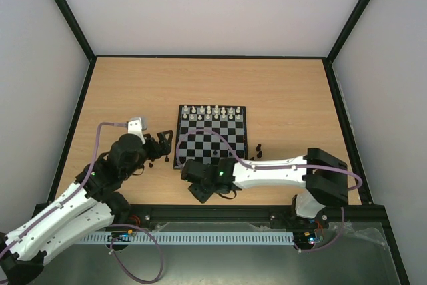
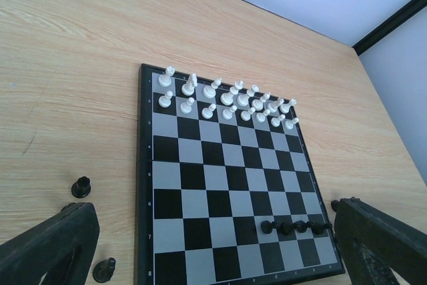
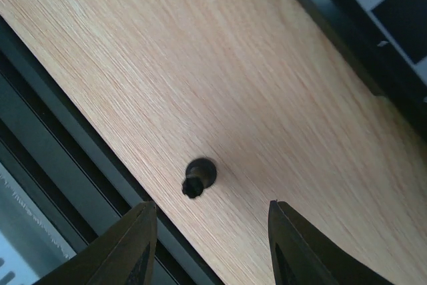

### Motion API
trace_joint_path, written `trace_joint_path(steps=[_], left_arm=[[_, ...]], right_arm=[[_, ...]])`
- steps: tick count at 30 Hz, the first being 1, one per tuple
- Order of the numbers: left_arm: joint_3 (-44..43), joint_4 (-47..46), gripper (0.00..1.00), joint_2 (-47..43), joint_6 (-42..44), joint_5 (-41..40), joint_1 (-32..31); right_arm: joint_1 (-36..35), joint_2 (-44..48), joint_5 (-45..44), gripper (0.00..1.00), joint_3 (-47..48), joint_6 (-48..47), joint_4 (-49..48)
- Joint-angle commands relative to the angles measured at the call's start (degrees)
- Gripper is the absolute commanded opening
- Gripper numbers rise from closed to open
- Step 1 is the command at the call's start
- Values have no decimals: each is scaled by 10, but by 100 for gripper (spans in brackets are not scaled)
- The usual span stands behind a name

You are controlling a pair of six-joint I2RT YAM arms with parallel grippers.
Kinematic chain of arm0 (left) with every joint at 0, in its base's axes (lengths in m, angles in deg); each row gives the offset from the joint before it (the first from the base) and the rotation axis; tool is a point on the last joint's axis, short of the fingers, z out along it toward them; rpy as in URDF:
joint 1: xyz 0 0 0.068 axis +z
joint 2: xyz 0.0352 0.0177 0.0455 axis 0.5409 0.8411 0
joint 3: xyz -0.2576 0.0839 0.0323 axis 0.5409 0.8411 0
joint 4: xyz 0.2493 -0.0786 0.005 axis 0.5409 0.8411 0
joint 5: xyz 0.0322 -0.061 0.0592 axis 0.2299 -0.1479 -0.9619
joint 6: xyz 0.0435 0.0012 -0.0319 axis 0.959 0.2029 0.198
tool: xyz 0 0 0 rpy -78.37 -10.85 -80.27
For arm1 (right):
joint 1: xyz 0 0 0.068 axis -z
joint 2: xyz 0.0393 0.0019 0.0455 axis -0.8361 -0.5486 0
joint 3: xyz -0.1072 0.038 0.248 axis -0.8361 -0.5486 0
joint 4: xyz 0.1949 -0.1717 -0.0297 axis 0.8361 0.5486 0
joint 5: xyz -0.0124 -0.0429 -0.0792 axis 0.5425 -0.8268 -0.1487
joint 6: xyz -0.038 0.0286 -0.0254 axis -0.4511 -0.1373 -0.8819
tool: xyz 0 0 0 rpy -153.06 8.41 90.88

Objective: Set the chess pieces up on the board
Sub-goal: Pick up the chess piece at the center of the board.

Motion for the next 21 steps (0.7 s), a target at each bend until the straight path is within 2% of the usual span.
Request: trace_joint_path(steps=[1, 14, 21], left_arm=[[0, 13, 100, -18, -1, -10, 3], [4, 22, 99, -39, -1, -6, 3], [6, 22, 100, -43, 0, -4, 3]], right_arm=[[-21, -40, -15, 46, 33, 12, 11], [-26, -114, -29, 40, 55, 24, 14], [-26, -126, -33, 30, 62, 25, 10]])
